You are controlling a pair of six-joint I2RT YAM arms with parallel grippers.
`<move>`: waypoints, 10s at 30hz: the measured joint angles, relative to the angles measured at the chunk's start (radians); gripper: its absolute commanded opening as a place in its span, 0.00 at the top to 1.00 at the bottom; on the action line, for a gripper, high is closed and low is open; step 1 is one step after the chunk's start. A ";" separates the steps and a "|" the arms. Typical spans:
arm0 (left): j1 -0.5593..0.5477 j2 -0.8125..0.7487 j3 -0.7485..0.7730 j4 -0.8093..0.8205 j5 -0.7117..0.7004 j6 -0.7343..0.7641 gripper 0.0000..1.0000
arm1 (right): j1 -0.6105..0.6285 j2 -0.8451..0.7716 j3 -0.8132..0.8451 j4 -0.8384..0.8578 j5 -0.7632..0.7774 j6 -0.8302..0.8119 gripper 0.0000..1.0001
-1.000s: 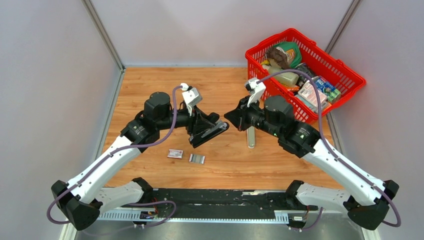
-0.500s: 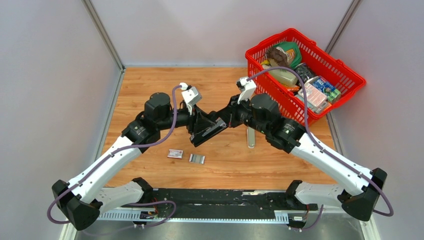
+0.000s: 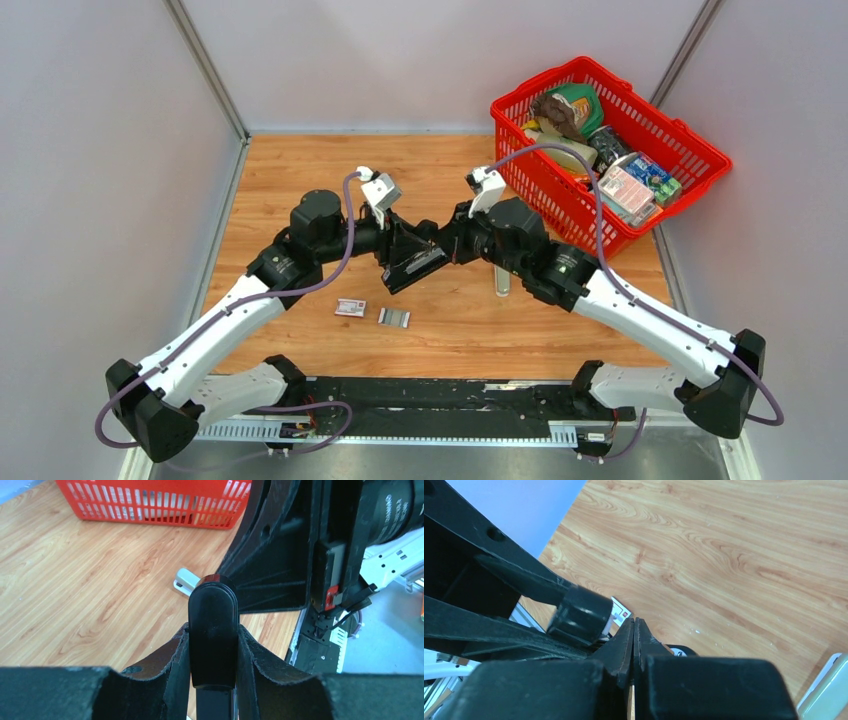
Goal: Unload the staples from the stapler
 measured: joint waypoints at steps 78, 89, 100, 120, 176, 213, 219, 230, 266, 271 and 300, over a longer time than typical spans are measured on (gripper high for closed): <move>-0.047 0.124 -0.152 0.479 -0.388 -0.106 1.00 | 0.101 0.087 -0.455 0.724 -0.039 0.112 1.00; -0.054 0.235 -0.092 0.512 -0.428 -0.035 1.00 | 0.108 0.151 -0.458 0.810 -0.132 0.111 1.00; -0.058 0.253 -0.057 0.501 -0.435 0.015 1.00 | 0.109 0.048 -0.451 0.671 -0.086 0.060 1.00; -0.058 0.127 -0.005 0.301 -0.357 -0.035 1.00 | -0.004 -0.102 -0.394 0.372 0.201 -0.153 1.00; -0.059 0.362 0.324 0.071 -0.334 -0.077 1.00 | -0.064 0.380 -0.531 1.105 -0.249 0.080 1.00; -0.059 -0.018 0.204 -0.074 -0.422 -0.020 1.00 | 0.044 -0.184 -0.475 0.373 -0.089 -0.037 1.00; -0.059 -0.020 0.199 -0.069 -0.444 -0.018 1.00 | 0.182 -0.101 -0.475 0.405 -0.085 -0.016 1.00; -0.059 -0.021 0.199 -0.089 -0.458 -0.045 1.00 | 0.220 0.090 -0.474 0.565 -0.006 0.093 1.00; -0.059 -0.166 0.090 -0.212 -0.386 -0.121 1.00 | 0.127 0.000 -0.333 0.549 0.229 -0.094 1.00; -0.059 -0.156 0.069 -0.209 -0.373 -0.122 1.00 | 0.127 -0.040 -0.327 0.493 0.221 -0.121 1.00; -0.059 -0.126 -0.042 0.201 0.272 -0.253 1.00 | 0.089 -0.473 -0.161 -0.045 -0.315 -0.313 1.00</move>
